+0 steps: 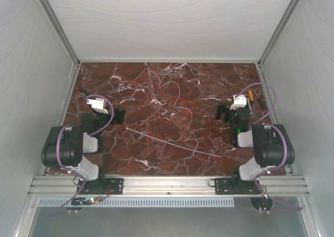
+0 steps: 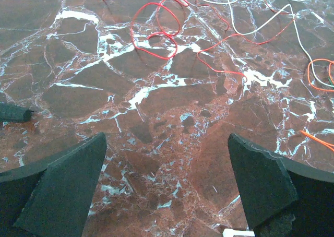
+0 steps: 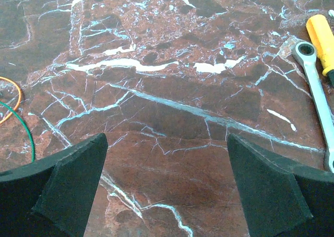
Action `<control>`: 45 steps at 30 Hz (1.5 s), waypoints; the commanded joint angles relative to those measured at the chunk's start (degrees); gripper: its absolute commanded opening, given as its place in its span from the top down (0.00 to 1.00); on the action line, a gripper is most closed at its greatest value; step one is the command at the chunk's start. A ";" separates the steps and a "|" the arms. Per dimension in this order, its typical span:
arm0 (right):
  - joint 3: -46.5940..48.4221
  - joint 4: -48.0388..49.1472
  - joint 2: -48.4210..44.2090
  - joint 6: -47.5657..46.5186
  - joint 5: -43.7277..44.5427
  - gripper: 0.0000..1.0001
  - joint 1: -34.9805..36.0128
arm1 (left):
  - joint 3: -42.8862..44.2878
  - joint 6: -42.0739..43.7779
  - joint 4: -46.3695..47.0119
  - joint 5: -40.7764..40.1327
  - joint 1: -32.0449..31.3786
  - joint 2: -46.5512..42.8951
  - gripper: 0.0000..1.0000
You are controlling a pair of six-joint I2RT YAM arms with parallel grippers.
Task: Zip-tie the wires
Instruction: Move the cable to the center of the board.
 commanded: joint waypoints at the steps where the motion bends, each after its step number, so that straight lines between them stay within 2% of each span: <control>1: 1.38 4.35 0.64 0.83 0.82 0.02 0.21 | 1.86 0.11 5.68 1.72 0.29 0.38 0.00; 36: 1.20 5.12 0.84 0.79 0.76 0.02 0.18 | 1.86 0.10 5.57 1.71 0.34 0.42 0.00; 45: 1.04 5.51 0.83 0.83 0.39 0.02 0.03 | 2.61 0.73 2.45 -1.36 -0.79 -0.94 0.00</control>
